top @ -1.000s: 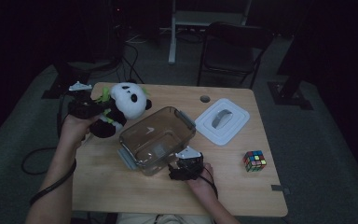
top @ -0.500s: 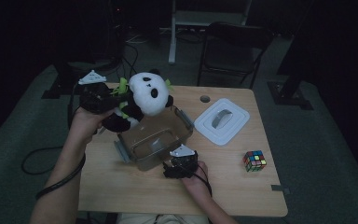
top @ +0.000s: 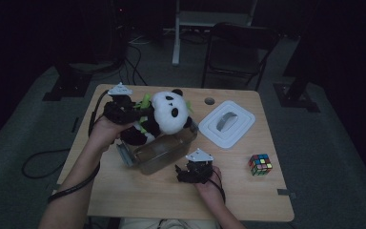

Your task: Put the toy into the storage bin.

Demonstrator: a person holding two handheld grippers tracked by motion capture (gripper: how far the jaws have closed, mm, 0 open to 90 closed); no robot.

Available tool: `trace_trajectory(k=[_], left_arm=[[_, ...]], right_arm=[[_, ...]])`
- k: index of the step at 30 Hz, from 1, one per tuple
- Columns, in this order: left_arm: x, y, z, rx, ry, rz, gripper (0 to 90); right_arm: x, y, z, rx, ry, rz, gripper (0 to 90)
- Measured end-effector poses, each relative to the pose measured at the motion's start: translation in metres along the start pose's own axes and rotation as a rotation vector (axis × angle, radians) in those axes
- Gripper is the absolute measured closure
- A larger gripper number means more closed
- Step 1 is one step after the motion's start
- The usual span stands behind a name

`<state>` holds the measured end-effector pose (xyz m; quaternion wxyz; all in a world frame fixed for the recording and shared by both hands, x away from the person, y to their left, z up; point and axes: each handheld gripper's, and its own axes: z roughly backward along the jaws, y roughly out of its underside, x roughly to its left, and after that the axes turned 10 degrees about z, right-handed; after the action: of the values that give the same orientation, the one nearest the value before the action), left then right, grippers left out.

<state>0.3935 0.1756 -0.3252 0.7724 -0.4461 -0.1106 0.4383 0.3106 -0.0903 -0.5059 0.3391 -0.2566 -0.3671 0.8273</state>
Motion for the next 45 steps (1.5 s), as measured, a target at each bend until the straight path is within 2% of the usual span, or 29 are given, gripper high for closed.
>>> trace_trajectory(k=[2, 10, 14, 17, 24, 25, 28, 29, 32, 33, 39, 45], left_arm=[[-0.002, 0.002, -0.008, 0.014, -0.009, -0.013, 68.0], [-0.014, 0.009, -0.02, 0.076, 0.004, -0.06, 67.6], [-0.016, 0.011, -0.019, 0.076, 0.006, -0.049, 67.5], [-0.017, 0.015, -0.019, 0.084, 0.01, -0.058, 66.9], [-0.011, 0.025, -0.025, 0.127, 0.031, -0.064, 61.5], [-0.01, 0.027, -0.025, 0.124, 0.034, -0.088, 60.0], [-0.01, 0.028, -0.026, 0.12, 0.039, -0.097, 57.9], [-0.009, 0.03, -0.028, 0.135, 0.047, -0.123, 57.3], [-0.006, 0.033, -0.033, 0.161, 0.062, -0.129, 56.5], [-0.005, 0.035, -0.035, 0.166, 0.065, -0.136, 53.0], [0.005, 0.044, -0.049, 0.211, 0.079, -0.105, 49.6], [0.004, 0.049, -0.056, 0.233, 0.058, -0.128, 48.4]], right_arm=[[-0.004, 0.002, 0.001, -0.005, -0.007, -0.017, 11.8], [-0.007, 0.002, 0.002, -0.013, -0.012, -0.022, 11.8], [-0.008, 0.002, 0.002, -0.012, -0.013, -0.025, 11.8], [-0.009, 0.002, 0.002, -0.015, -0.012, -0.024, 11.8], [-0.011, 0.002, 0.003, -0.019, -0.015, -0.033, 11.8], [-0.012, 0.002, 0.003, -0.019, -0.018, -0.037, 11.8], [-0.013, 0.002, 0.003, -0.02, -0.022, -0.039, 11.8], [-0.013, 0.002, 0.002, -0.02, -0.026, -0.043, 11.8], [-0.014, 0.002, 0.003, -0.021, -0.029, -0.046, 11.8], [-0.015, 0.002, 0.003, -0.025, -0.034, -0.051, 11.8], [-0.017, 0.002, 0.004, -0.026, -0.033, -0.053, 11.8], [-0.019, 0.002, 0.004, -0.029, -0.04, -0.06, 11.8]])
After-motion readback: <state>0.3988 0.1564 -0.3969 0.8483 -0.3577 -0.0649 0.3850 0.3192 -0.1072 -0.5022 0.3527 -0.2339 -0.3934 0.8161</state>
